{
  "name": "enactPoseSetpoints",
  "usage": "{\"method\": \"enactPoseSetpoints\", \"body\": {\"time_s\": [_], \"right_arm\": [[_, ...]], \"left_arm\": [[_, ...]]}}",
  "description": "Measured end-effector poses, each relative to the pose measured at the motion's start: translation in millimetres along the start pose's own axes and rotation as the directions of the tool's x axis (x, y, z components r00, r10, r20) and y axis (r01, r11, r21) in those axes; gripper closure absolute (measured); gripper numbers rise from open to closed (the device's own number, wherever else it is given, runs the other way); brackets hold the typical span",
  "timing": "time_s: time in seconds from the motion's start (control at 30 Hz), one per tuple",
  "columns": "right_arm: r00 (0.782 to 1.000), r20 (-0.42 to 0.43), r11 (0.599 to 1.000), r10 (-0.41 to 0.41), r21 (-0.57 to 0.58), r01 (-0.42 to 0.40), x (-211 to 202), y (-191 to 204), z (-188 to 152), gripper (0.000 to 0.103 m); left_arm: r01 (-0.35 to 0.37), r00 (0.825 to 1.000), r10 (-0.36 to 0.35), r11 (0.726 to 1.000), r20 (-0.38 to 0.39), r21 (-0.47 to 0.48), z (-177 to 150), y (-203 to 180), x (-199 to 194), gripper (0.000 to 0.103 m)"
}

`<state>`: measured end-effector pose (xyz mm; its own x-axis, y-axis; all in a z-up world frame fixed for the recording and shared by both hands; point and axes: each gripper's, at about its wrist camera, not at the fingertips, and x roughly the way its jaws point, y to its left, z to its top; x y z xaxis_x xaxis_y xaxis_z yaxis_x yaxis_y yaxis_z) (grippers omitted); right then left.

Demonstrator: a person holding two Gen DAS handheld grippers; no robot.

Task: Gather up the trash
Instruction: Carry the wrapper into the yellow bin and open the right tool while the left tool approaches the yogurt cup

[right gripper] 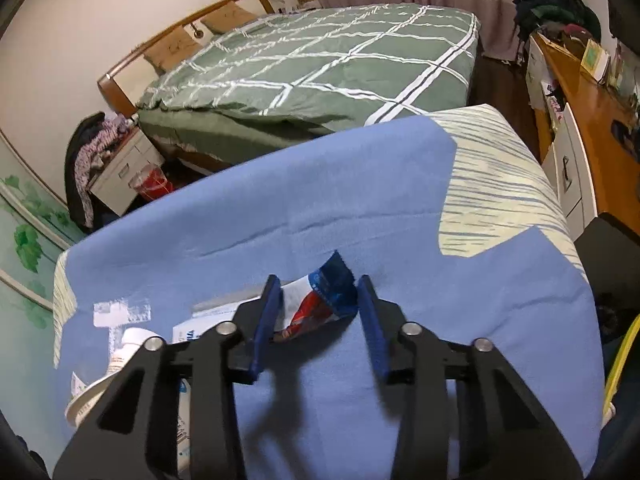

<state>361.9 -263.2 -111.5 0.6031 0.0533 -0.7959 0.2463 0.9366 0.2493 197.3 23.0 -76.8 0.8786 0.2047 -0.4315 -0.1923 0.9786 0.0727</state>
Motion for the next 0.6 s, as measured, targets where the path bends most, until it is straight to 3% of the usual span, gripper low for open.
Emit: {"method": "enactPoseSetpoints", "body": {"time_s": [0.27, 0.37, 0.6], "right_arm": [[0.99, 0.133, 0.999, -0.041, -0.023, 0.044, -60.7, -27.8, -4.5, 0.071], [0.977, 0.201, 0.995, -0.074, -0.043, 0.085, -97.4, -51.7, -13.5, 0.071], [0.938, 0.295, 0.979, -0.183, -0.033, 0.201, -164.2, -129.3, -55.4, 0.071]], "left_arm": [[0.143, 0.989, -0.142, 0.988, -0.037, 0.048, 10.6, -21.7, -5.0, 0.005], [0.214, 0.976, -0.21, 0.971, -0.051, 0.104, 18.8, -41.7, -12.5, 0.005], [0.298, 0.954, -0.288, 0.937, -0.082, 0.183, 30.7, -86.1, -14.2, 0.005]]}}
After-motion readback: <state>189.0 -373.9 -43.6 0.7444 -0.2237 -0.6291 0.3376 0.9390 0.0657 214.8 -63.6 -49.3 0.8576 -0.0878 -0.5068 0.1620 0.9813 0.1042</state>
